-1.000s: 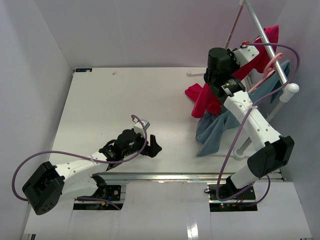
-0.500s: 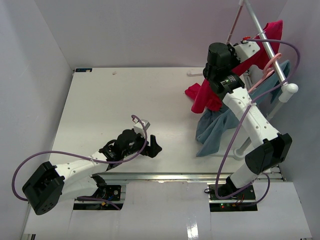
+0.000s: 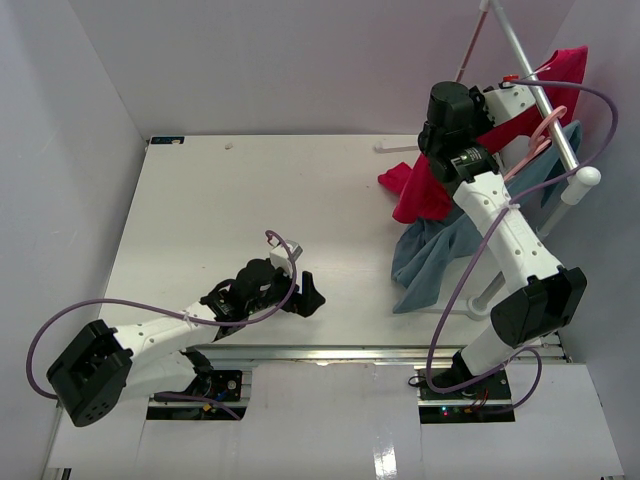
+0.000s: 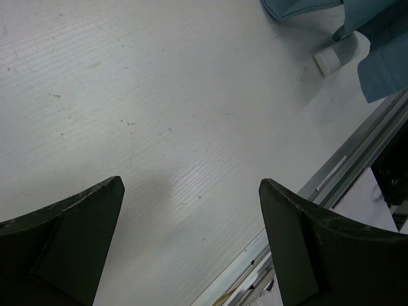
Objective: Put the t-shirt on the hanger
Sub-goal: Place the hanger at the clothesline, then reset both arms
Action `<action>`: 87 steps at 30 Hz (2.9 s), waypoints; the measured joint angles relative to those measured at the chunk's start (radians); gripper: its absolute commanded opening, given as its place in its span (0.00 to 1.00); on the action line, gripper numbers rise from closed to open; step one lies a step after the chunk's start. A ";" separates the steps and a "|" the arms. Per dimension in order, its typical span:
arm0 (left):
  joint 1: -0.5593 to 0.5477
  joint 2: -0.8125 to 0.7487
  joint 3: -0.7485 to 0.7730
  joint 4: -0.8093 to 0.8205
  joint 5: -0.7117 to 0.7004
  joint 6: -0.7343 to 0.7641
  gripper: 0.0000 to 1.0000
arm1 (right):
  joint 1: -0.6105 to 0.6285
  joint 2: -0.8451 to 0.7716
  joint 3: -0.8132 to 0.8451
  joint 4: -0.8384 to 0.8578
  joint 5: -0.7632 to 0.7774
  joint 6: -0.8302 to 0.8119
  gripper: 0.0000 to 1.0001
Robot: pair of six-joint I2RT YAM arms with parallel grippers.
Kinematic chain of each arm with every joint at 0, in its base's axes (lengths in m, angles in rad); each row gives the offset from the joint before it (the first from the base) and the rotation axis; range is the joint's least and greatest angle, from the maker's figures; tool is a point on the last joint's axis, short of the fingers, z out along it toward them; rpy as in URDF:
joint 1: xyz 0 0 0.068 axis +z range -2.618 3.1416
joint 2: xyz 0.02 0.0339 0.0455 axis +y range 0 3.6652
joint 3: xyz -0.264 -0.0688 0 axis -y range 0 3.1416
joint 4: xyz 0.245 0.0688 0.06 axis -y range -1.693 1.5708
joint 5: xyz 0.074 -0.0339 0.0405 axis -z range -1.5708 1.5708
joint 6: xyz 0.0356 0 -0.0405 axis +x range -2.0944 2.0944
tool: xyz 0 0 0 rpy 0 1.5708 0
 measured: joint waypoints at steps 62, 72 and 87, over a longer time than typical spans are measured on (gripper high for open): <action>-0.004 -0.142 -0.033 0.027 -0.114 0.069 0.98 | 0.090 -0.353 -0.148 -0.349 -0.522 -0.304 0.90; -0.004 -0.199 -0.060 0.046 -0.112 0.083 0.98 | 0.279 -0.429 -0.220 -0.267 -0.769 -0.483 0.90; -0.004 -0.495 -0.135 0.082 -0.116 0.088 0.98 | 0.565 -0.674 -0.896 0.020 -0.942 -0.480 0.90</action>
